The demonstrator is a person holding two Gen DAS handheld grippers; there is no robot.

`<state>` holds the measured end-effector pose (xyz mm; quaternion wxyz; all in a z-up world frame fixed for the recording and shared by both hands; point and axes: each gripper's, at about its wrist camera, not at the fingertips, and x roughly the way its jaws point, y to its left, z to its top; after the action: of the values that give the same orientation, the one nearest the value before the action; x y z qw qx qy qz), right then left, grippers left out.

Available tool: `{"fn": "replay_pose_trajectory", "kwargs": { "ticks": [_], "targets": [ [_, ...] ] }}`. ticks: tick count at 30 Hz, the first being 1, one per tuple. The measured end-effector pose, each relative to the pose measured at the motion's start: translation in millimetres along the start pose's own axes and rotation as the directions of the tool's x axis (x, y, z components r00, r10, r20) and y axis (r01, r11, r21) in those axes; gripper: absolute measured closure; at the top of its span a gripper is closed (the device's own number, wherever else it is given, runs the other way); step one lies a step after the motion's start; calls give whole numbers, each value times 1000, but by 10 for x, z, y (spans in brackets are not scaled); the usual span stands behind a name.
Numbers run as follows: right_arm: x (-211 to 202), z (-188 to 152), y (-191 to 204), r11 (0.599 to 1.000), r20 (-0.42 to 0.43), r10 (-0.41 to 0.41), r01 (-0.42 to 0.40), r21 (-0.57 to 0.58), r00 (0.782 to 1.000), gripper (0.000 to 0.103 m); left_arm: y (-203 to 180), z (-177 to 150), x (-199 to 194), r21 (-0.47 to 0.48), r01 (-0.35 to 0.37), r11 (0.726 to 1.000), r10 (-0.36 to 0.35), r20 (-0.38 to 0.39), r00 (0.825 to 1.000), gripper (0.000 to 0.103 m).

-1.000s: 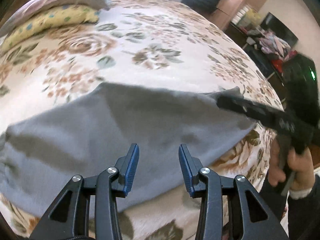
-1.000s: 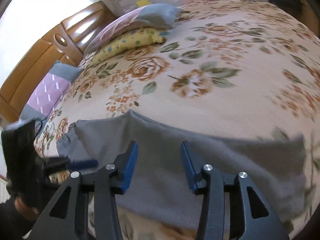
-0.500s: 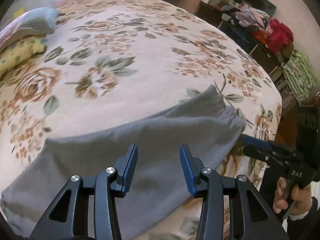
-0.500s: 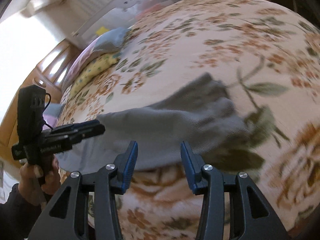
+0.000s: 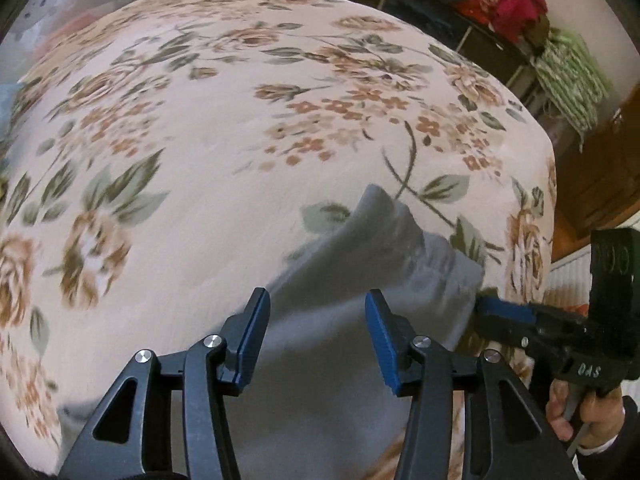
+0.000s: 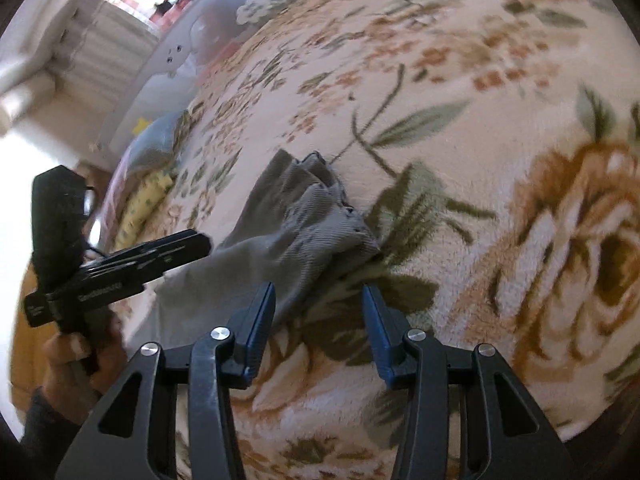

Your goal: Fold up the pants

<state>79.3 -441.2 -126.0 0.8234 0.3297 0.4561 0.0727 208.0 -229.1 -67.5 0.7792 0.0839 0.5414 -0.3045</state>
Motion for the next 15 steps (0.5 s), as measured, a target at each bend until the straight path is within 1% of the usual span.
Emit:
{"fn": "replay_pose_trajectory", "kwargs": {
  "ticks": [3,5,7,9,11,15],
  "targets": [
    [45,-2,-52,998,9,46,-47,37,999,55,-5,123,132,21,33,999,-33,-33,999,53],
    [78,3,-73,996,15,71,-71,50,997,48,-21,191,228,40,43,998,-41,-62,997,52],
    [100,1,-86,993,29,94,-95,65,995,46,-49,246,333,66,40,997,-34,-93,995,52],
    [116,9,-71,992,41,107,-109,63,993,45,-82,287,417,89,42,995,-31,-116,993,51],
    [143,13,-70,991,51,117,-120,59,992,45,-123,331,485,110,60,992,-46,-133,990,51],
    [179,15,-114,987,88,148,-153,53,985,45,-189,392,623,160,41,986,-14,-165,986,51]
  ]
}}
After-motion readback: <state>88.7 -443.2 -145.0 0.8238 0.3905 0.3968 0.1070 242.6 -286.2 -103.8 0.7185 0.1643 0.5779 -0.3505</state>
